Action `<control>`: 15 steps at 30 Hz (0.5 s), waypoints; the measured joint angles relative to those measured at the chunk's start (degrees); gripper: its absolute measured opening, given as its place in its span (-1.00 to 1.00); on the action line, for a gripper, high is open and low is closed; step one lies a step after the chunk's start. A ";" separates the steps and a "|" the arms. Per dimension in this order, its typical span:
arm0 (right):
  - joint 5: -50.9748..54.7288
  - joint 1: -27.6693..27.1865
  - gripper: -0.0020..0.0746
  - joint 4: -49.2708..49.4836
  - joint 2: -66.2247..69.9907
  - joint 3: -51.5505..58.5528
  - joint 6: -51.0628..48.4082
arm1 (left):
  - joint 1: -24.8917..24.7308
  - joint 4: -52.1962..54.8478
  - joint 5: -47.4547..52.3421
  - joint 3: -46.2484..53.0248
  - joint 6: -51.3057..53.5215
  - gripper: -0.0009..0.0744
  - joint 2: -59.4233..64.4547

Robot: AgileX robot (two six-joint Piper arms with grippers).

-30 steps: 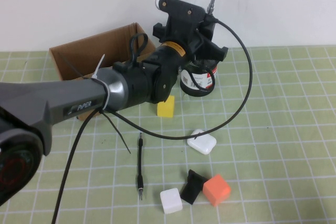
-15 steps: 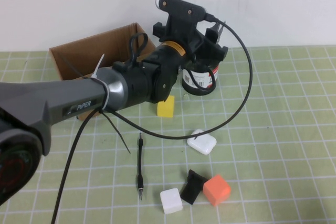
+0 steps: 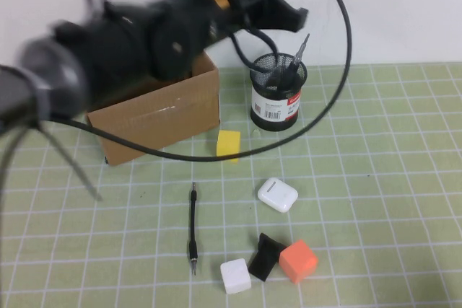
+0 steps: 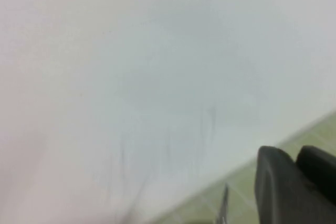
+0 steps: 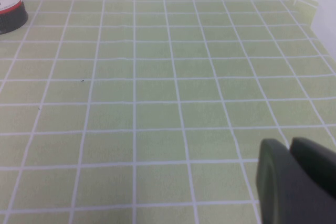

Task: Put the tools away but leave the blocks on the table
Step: Pick up the long Screwdriver from the table

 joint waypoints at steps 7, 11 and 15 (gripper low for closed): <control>0.00 0.00 -0.97 0.00 0.00 0.00 0.00 | 4.58 0.23 24.85 0.00 -6.87 -0.97 -6.49; 0.00 0.00 -0.97 0.00 0.00 0.00 0.00 | 7.09 0.97 33.66 0.66 -11.59 -0.98 -7.16; 0.00 0.00 -0.97 0.00 0.00 0.00 0.00 | 7.48 1.23 33.92 5.27 -16.11 -0.98 -8.86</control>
